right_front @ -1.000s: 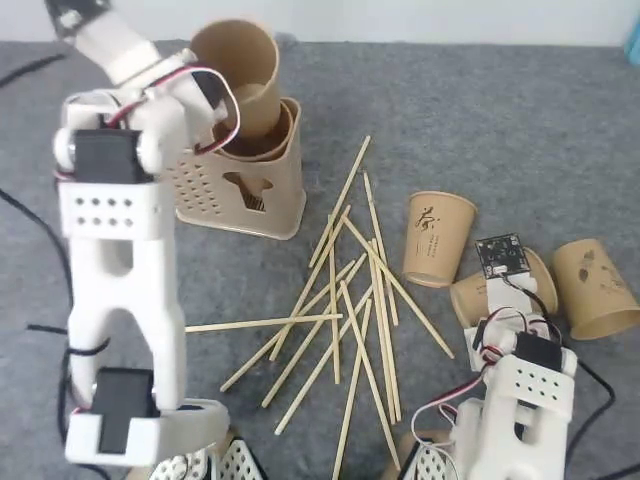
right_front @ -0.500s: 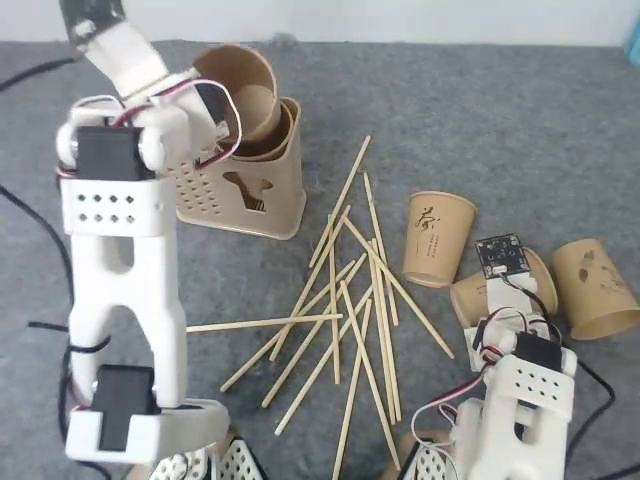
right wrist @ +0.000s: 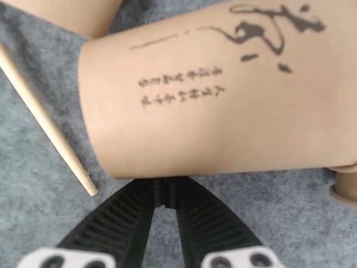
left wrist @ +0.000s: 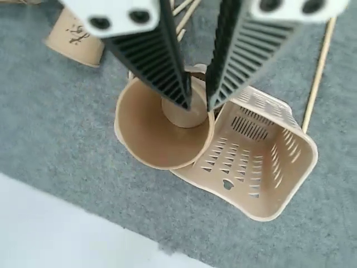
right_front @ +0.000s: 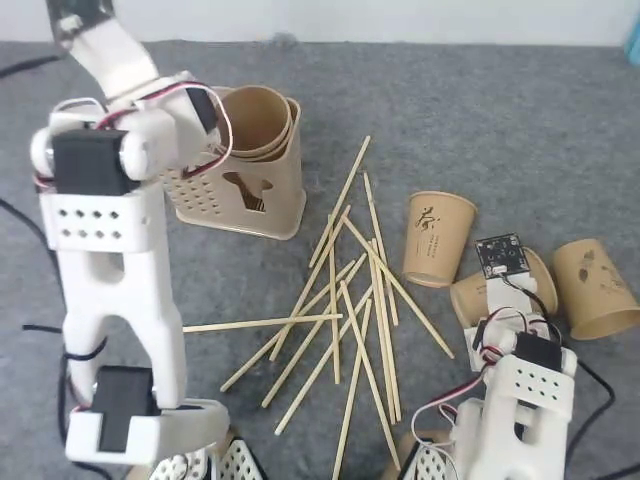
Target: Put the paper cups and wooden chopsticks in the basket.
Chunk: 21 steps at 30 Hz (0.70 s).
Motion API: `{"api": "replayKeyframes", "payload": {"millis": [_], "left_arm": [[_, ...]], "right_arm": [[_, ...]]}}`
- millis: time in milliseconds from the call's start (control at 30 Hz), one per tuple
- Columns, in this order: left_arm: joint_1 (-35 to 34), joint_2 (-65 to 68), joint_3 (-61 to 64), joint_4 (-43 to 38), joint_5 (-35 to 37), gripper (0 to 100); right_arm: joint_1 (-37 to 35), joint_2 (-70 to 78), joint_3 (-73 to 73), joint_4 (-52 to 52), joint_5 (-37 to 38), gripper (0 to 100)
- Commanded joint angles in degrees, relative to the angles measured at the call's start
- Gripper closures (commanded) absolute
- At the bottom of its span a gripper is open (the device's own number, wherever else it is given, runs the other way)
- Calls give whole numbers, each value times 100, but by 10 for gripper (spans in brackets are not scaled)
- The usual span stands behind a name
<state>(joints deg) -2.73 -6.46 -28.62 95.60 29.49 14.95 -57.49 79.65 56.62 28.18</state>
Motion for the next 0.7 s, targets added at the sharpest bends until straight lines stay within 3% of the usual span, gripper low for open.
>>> {"api": "replayKeyframes", "payload": {"millis": [0,200,433,600,667], "left_arm": [[-308,-105,-277,88,-404,863],[-1477,-607,-611,492,-1204,813],[-3235,-1257,1455,255,-1873,813],[-4237,-1512,4330,-1424,-1960,813],[-4554,-1626,5385,-2312,-2338,813]], "right_arm": [[40,-119,-62,-84,70,982],[48,-119,-70,-92,70,979],[48,-127,-70,-66,70,979],[13,-127,-88,-31,299,979],[4,-127,-185,119,536,979]]}}
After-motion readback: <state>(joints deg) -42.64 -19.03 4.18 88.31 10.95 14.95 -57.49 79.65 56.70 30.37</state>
